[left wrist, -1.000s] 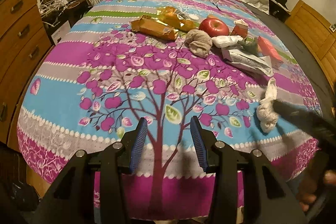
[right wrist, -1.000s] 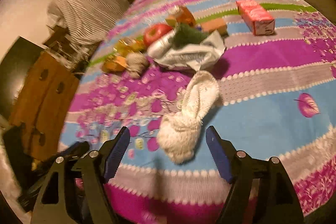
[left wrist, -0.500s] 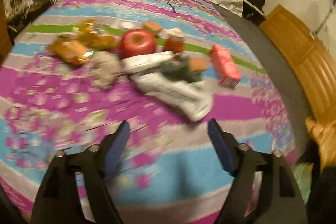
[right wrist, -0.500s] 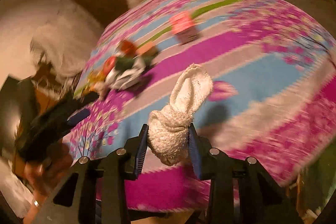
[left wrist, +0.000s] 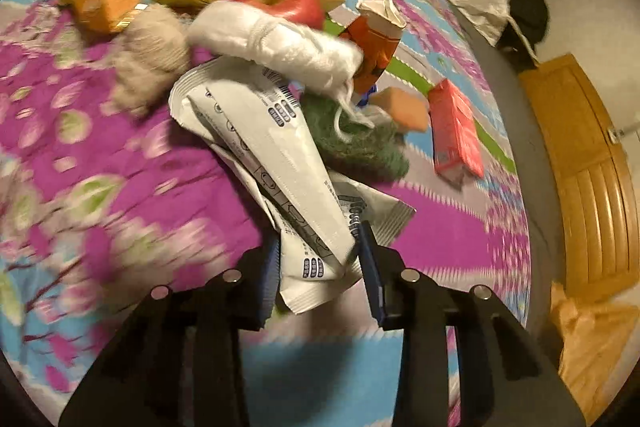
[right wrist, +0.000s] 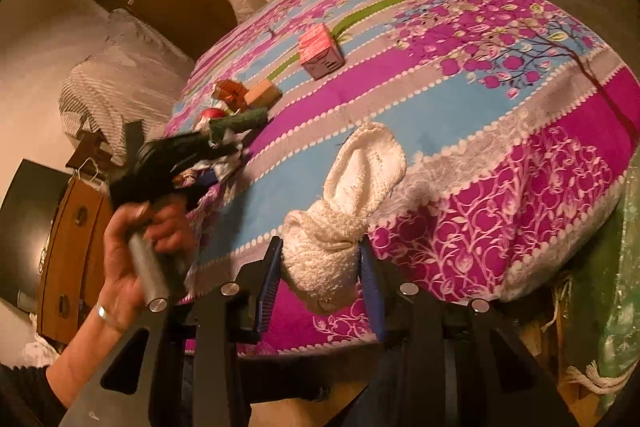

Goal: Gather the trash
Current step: 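Grasp the white cloth with right gripper while left gripper grasps white wrapper, then lift the cloth and wrapper and carry them toward the green bin, then lower both items into the green bin and open both grippers, then move both grippers back over the trash on the bed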

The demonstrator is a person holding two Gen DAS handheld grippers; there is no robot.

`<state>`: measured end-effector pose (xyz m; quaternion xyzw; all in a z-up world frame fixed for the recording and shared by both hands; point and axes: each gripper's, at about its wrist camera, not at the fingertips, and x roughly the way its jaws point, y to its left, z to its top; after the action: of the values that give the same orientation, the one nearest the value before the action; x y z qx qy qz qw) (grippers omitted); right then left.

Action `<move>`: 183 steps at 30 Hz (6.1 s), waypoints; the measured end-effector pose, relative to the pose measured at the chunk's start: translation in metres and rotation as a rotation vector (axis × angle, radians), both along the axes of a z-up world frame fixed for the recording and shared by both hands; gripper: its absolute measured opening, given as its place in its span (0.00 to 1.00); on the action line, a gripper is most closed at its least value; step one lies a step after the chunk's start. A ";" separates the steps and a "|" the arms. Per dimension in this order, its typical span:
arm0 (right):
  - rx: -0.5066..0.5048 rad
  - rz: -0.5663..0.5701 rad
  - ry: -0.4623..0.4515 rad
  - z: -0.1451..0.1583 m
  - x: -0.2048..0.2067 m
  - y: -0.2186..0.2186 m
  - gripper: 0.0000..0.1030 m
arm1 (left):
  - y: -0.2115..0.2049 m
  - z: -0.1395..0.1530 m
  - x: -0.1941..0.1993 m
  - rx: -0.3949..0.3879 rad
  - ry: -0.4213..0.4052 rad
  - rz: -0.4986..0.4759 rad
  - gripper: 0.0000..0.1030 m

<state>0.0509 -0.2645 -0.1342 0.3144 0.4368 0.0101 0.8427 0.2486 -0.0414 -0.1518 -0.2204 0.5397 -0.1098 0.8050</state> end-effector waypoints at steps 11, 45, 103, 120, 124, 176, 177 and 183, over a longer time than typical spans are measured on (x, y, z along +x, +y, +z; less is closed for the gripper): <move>-0.030 0.097 -0.054 0.018 0.011 0.034 0.38 | 0.066 0.018 -0.104 0.176 -0.049 -0.181 0.34; -0.101 0.106 -0.134 0.057 -0.027 0.045 0.38 | 0.048 0.077 -0.129 0.071 -0.199 -0.259 0.33; -0.395 -0.532 0.091 0.134 -0.275 -0.241 0.38 | -0.397 0.114 -0.306 0.398 -0.600 -1.335 0.33; -0.375 -0.531 0.116 0.121 -0.272 -0.240 0.38 | -0.397 0.102 -0.314 0.429 -0.597 -1.364 0.33; -0.365 -0.528 0.119 0.118 -0.270 -0.241 0.38 | -0.396 0.100 -0.313 0.434 -0.598 -1.366 0.33; -0.391 -0.358 -0.087 0.111 -0.141 -0.139 0.51 | -0.174 0.073 -0.178 0.452 -0.425 -0.691 0.55; -0.388 -0.336 -0.088 0.110 -0.131 -0.130 0.51 | -0.162 0.071 -0.173 0.453 -0.413 -0.669 0.55; -0.343 -0.151 -0.087 0.096 -0.060 -0.069 0.51 | -0.080 0.058 -0.154 0.448 -0.320 -0.493 0.55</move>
<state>-0.0086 -0.3335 -0.0383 0.1972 0.3706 -0.1142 0.9004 0.0950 -0.1214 -0.0942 0.1181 0.4545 -0.2129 0.8568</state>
